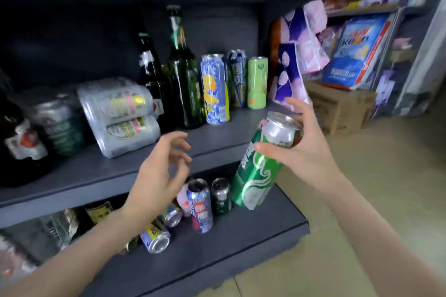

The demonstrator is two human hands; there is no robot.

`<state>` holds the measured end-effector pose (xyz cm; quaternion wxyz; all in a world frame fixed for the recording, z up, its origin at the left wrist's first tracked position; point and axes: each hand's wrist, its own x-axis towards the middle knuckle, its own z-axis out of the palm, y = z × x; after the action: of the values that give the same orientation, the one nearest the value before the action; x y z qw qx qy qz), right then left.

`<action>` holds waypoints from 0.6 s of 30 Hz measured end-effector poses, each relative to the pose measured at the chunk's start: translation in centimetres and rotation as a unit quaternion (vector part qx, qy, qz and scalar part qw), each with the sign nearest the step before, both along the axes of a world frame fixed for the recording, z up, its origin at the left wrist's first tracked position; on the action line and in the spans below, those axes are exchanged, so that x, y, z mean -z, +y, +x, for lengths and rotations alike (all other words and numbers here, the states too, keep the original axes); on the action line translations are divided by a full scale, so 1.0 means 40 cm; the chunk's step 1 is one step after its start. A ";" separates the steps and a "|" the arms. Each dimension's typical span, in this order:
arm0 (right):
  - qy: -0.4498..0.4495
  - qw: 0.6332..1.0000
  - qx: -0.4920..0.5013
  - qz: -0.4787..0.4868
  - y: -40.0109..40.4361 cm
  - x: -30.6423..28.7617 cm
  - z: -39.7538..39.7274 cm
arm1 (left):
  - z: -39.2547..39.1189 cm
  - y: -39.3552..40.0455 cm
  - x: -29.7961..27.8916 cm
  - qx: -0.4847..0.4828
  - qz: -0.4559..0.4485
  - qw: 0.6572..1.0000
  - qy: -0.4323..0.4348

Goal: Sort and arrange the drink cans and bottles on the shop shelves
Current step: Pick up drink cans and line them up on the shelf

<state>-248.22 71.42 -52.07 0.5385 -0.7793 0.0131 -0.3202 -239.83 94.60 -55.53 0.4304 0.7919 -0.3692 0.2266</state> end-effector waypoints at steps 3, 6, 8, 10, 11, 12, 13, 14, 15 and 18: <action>-0.059 0.998 0.006 0.005 0.045 -0.188 0.010 | 0.005 0.038 -0.169 -0.016 -0.027 0.999 -0.042; -0.119 0.993 0.025 0.003 0.090 -0.342 0.021 | 0.004 0.065 -0.316 -0.059 -0.046 0.993 -0.091; -0.173 0.984 0.046 -0.013 0.111 -0.426 0.025 | 0.003 0.078 -0.399 -0.102 -0.045 0.983 -0.144; -0.204 0.977 0.059 -0.033 0.125 -0.504 0.031 | 0.005 0.088 -0.470 -0.160 -0.028 0.965 -0.206; -0.217 0.974 0.059 -0.037 0.130 -0.543 0.035 | 0.009 0.092 -0.503 -0.189 -0.019 0.954 -0.230; -0.227 0.971 0.059 -0.037 0.135 -0.582 0.044 | 0.013 0.098 -0.534 -0.216 -0.013 0.945 -0.246; -0.239 0.969 0.053 -0.032 0.142 -0.620 0.051 | 0.017 0.103 -0.563 -0.239 -0.008 0.937 -0.253; -0.252 0.966 0.045 -0.028 0.149 -0.656 0.064 | 0.021 0.106 -0.587 -0.261 -0.001 0.932 -0.253; -0.265 0.963 0.040 -0.030 0.157 -0.689 0.079 | 0.027 0.109 -0.611 -0.281 0.011 0.928 -0.246; -0.282 0.956 0.044 -0.064 0.178 -0.769 0.140 | 0.045 0.120 -0.678 -0.332 0.071 0.924 -0.177</action>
<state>-242.63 78.53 -21.32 0.4542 -0.6887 -0.1257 -0.5509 -238.02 99.41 -28.43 0.2007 0.8446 -0.1708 0.4660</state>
